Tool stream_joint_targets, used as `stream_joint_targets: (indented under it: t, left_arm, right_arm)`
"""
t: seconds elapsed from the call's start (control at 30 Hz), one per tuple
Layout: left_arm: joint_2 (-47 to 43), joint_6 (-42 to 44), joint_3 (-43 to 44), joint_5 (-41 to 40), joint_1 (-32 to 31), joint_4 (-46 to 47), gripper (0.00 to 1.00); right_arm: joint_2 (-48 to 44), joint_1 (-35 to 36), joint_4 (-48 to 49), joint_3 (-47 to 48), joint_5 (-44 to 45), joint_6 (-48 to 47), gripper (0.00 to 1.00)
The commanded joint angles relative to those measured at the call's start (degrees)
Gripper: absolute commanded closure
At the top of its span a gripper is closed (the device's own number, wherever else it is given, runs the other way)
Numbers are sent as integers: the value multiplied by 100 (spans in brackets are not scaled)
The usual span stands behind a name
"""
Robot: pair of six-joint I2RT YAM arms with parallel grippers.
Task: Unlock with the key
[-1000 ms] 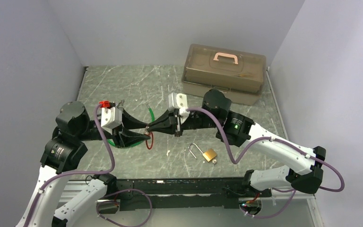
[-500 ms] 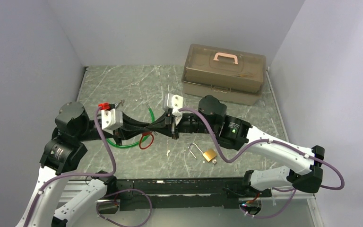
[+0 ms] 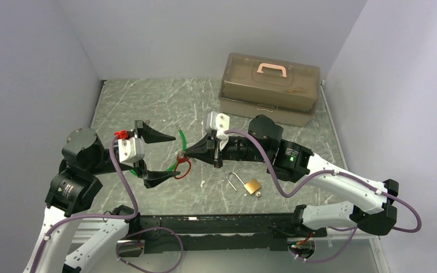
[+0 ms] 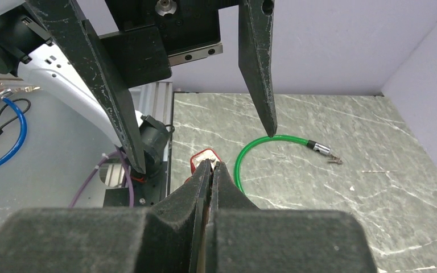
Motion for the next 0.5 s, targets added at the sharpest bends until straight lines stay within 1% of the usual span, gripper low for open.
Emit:
stream_joint_targets:
  t: [0.0,0.07,0.13,0.17,0.2,0.23,0.27,0.4,0.47]
  left_arm:
    - [-114,171,-19,-28,13,-198,1]
    - [-154,-19,-247,-36,15,111,0]
    - [-103,-232,-417,143,13,399,1]
    - [-68,-418,-492,223,13,553,3]
    - [-43,-561,-583,235,13,694,10]
    - [-23,-632,-622,206,13,786,13]
    - [-15,-636,-682,169,13,814,20]
    - [49,-707,-741,-157,13,1052,38]
    - [68,-783,-699,-101,15,1199,50]
  right_arm:
    - [-136,1,133,248,-16,9,100]
    - [-138,4,222,249,-48,50,100]
    - [-113,5,299,261,-30,95,100]
    - [-99,8,328,273,-14,120,100]
    - [-86,3,398,269,22,145,100]
    - [-92,1,469,241,63,209,100]
    - [-119,5,636,181,101,285,100]
    - [-103,14,1192,-82,75,567,100]
    - [-36,39,1250,-105,92,571,100]
